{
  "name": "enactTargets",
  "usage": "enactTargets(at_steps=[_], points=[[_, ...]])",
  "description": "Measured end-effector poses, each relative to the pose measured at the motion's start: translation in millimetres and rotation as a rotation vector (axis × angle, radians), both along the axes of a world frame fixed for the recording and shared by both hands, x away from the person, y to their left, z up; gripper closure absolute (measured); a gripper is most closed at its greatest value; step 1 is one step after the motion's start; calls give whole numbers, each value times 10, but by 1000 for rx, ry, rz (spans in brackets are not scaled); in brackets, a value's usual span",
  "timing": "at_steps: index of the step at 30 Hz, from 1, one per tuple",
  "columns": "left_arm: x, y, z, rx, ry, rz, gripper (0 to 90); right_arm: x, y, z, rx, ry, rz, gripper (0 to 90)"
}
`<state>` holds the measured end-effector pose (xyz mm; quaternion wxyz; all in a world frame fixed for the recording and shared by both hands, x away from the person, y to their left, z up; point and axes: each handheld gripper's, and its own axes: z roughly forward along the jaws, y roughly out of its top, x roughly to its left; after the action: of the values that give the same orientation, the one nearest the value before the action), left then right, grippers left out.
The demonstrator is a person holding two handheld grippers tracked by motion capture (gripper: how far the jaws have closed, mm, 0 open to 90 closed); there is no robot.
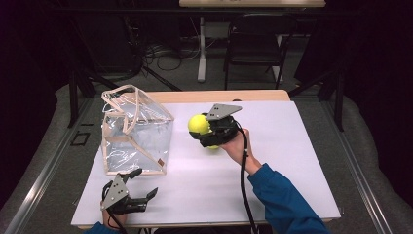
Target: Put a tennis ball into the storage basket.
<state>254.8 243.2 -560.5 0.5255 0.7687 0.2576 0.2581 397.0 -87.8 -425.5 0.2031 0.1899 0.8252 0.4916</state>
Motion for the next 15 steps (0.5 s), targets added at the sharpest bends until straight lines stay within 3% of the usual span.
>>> enactTargets(at_steps=[15], points=[[1,-1,5,1,0,-1,161,53,77,127,-15,-15,12,263]])
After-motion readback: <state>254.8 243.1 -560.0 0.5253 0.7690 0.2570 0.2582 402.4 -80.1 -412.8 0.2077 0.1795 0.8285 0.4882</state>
